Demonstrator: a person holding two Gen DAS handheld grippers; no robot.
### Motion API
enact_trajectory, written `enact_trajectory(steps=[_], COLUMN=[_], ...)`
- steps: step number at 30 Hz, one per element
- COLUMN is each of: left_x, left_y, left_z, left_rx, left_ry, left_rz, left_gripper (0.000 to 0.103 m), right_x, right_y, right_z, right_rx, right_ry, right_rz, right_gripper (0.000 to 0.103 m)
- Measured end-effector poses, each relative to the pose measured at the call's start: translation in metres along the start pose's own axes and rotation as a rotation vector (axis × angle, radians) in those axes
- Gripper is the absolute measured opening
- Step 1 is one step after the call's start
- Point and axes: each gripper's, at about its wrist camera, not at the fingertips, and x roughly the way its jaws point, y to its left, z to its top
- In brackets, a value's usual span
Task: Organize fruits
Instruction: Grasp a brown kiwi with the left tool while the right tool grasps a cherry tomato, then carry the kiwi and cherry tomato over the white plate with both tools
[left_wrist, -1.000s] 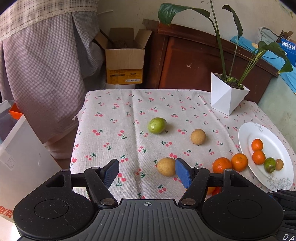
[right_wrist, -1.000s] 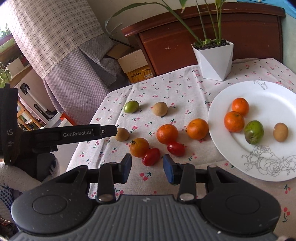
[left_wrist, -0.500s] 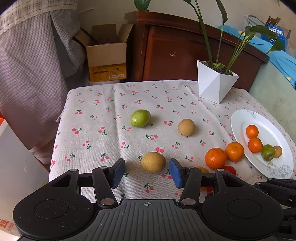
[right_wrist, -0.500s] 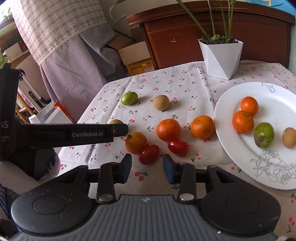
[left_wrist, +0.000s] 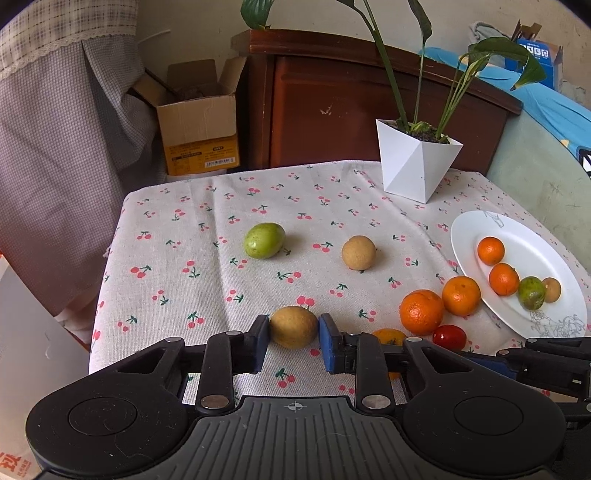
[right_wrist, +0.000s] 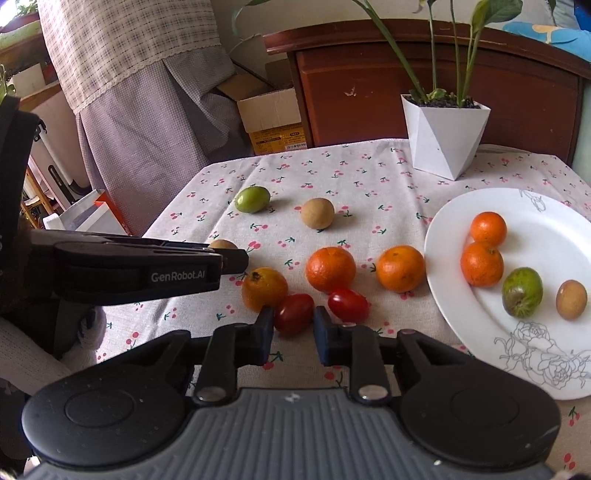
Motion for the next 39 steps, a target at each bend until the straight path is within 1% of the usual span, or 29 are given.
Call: enact_trajectory(steps=[6, 10, 12, 13, 15, 19, 21, 25, 35, 39], left_x=[-0.002, -0.01, -0.014, -0.017, -0.022, -0.027, -0.027, -0.027, -0.025, -0.025], left_y=[0.002, -0.003, -0.005, -0.007, -0.012, -0.016, -0.016, -0.015, -0.01, -0.012], left_z=[0.003, 0.009, 0.013, 0.015, 0.018, 0.022, 0.022, 0.02, 0.019, 0.019], left_rx=[-0.053, -0.056, -0.064, -0.062, -0.059, -0.064, -0.068, -0.067, -0.079, -0.078], left_ry=[-0.001, -0.029, -0.042, -0.053, -0.068, -0.084, -0.082, -0.073, -0.054, -0.052], left_rz=[-0.018, -0.025, -0.038, -0.044, -0.053, -0.065, -0.065, -0.06, -0.054, -0.056], left_gripper=[0.026, 0.026, 0.026, 0.026, 0.026, 0.026, 0.026, 0.026, 0.026, 0.026], right_x=[-0.008, -0.019, -0.024, -0.026, -0.03, -0.029, -0.029, -0.023, -0.001, 0.0], right_y=[-0.002, -0.006, -0.009, -0.01, -0.012, -0.016, -0.016, -0.013, -0.01, -0.01], right_z=[0.002, 0.008, 0.01, 0.011, 0.011, 0.007, 0.005, 0.006, 0.005, 0.006], right_rx=[0.014, 0.034, 0.041, 0.046, 0.053, 0.068, 0.07, 0.064, 0.054, 0.058], right_ry=[-0.01, -0.039, -0.053, -0.059, -0.061, -0.033, -0.023, -0.017, 0.004, -0.008], right_rz=[0.001, 0.01, 0.009, 0.008, 0.012, 0.035, 0.045, 0.032, -0.002, -0.006], right_gripper=[0.019, 0.018, 0.013, 0.013, 0.013, 0.014, 0.017, 0.02, 0.021, 0.021])
